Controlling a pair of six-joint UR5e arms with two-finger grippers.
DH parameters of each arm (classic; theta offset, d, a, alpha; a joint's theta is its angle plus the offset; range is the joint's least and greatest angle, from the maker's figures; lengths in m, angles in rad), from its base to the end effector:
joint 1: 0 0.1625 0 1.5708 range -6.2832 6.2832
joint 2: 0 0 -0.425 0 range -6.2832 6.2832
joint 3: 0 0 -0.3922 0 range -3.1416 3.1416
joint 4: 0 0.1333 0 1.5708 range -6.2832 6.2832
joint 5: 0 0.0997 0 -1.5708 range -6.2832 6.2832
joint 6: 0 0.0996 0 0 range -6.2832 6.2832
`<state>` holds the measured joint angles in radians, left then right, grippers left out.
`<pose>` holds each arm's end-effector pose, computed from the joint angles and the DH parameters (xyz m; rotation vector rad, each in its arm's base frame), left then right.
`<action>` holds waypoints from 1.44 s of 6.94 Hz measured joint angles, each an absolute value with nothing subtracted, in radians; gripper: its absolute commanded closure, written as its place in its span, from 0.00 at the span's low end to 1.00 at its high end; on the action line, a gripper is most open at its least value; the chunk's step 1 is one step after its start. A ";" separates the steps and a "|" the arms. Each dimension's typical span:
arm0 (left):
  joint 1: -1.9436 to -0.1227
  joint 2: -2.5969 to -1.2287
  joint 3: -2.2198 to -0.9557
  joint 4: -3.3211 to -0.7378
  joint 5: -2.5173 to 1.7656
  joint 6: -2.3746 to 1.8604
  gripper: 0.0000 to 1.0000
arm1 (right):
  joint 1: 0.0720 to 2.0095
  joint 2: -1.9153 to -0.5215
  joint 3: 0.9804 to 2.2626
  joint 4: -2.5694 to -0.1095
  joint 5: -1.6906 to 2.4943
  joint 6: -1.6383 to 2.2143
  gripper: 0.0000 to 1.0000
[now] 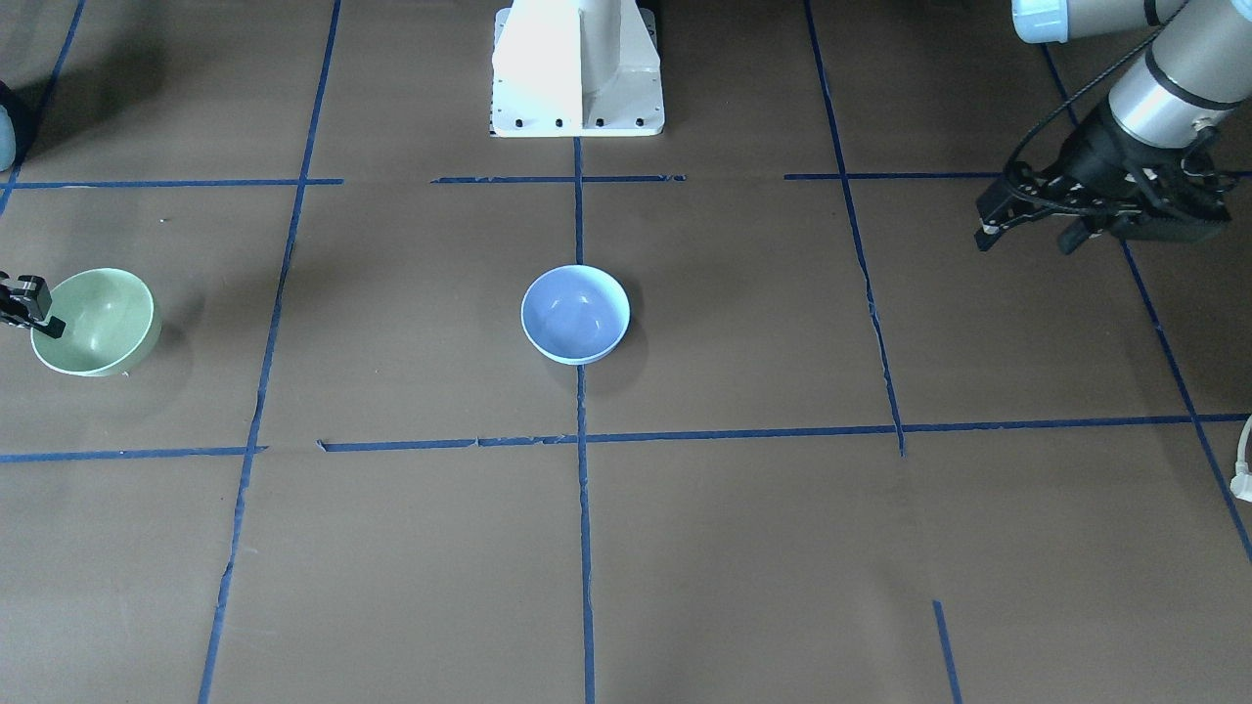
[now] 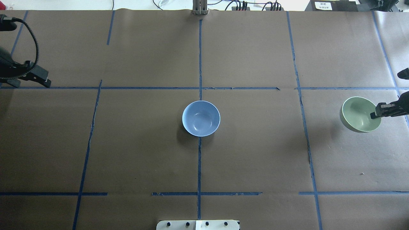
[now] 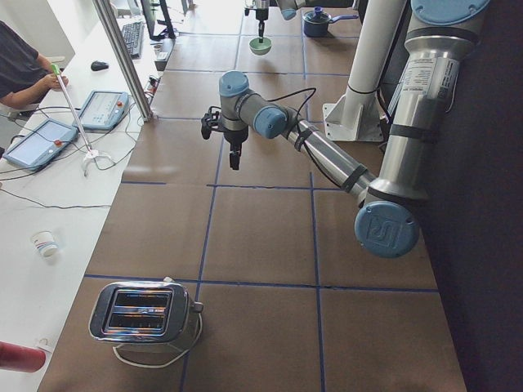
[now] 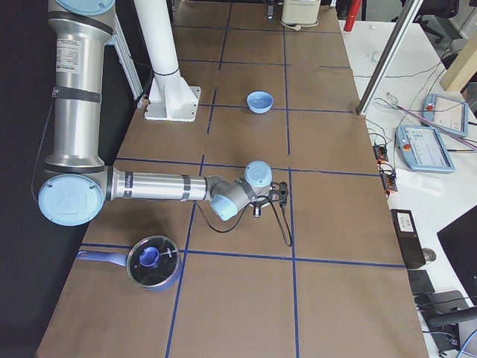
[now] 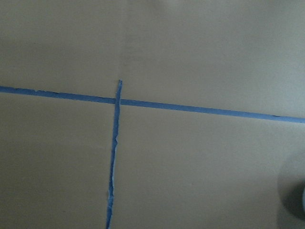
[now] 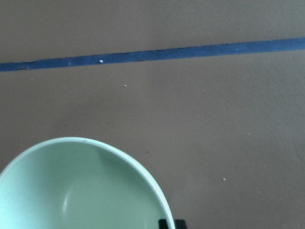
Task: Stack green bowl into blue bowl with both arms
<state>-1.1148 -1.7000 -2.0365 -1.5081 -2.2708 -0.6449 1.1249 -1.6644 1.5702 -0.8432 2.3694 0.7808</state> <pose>0.1599 -0.4831 0.3792 0.0773 0.8477 0.0089 -0.1478 -0.4528 0.6195 0.0457 -0.9726 0.0552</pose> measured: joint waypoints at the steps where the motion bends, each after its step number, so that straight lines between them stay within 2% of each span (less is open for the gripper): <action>1: -1.145 -1.657 -2.036 -1.509 -2.270 -0.577 0.00 | 1.128 -1.648 1.600 -0.844 2.377 0.823 1.00; 4: -1.232 -1.574 -2.029 -1.522 -2.271 -0.451 0.00 | 1.088 -1.495 1.666 -0.847 2.369 1.061 1.00; 7: -1.248 -1.556 -2.002 -1.521 -2.242 -0.440 0.00 | 0.934 -1.332 1.694 -0.866 2.245 1.230 1.00; 10: -1.261 -1.551 -1.967 -1.513 -2.239 -0.436 0.00 | 0.726 -1.184 1.781 -1.064 2.037 1.344 0.99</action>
<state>-1.2610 -1.5512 -1.9675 -1.5134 -2.2392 -0.4364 0.7257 -1.1843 1.7815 -1.0641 2.0370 1.3436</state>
